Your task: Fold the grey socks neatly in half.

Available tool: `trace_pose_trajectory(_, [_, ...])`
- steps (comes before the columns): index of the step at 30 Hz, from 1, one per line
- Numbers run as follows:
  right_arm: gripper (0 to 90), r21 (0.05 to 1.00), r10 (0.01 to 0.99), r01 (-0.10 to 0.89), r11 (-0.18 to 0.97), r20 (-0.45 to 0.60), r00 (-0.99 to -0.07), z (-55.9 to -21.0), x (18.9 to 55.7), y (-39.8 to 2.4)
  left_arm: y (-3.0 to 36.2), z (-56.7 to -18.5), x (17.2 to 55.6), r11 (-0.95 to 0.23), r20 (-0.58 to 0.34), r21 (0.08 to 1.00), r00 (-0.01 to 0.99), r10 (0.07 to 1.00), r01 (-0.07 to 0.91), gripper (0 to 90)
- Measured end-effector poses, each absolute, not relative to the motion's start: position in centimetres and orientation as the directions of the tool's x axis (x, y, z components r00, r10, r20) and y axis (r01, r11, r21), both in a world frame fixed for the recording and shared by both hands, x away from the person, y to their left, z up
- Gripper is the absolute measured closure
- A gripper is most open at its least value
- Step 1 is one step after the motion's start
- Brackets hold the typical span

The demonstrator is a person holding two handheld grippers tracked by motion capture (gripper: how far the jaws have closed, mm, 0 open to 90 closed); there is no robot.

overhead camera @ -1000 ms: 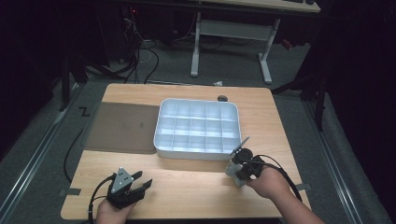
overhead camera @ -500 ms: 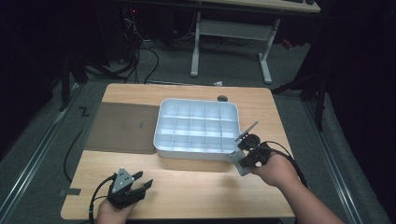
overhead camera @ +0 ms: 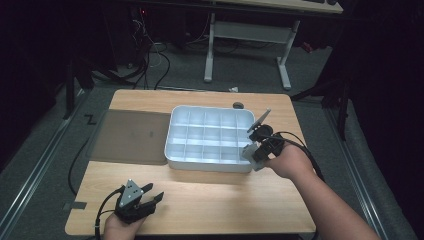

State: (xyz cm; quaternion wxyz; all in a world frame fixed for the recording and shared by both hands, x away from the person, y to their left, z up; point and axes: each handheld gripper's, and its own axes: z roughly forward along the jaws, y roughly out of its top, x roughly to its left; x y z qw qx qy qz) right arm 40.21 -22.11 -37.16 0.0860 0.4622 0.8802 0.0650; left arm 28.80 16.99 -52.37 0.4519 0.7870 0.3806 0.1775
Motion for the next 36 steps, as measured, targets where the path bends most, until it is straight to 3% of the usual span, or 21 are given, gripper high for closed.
trace_pose_trajectory(13, [74.5,0.140,0.827,0.815,0.563,-0.101,-0.553,-39.2,44.1,-20.5,16.9,-52.3,28.8,-0.300,-0.062,0.853,0.653,0.754,0.427,48.6])
trace_pose_trajectory(32, [74.9,0.029,0.857,0.864,0.502,-0.146,-0.493,-42.1,45.8,-19.4,17.1,-52.3,28.9,-0.298,-0.063,0.854,0.654,0.754,0.426,48.6])
trace_pose_trajectory(36, [75.2,0.012,0.841,0.851,0.526,-0.160,-0.517,-42.6,46.1,-19.1,17.1,-52.3,28.9,-0.294,-0.068,0.855,0.654,0.753,0.427,48.6])
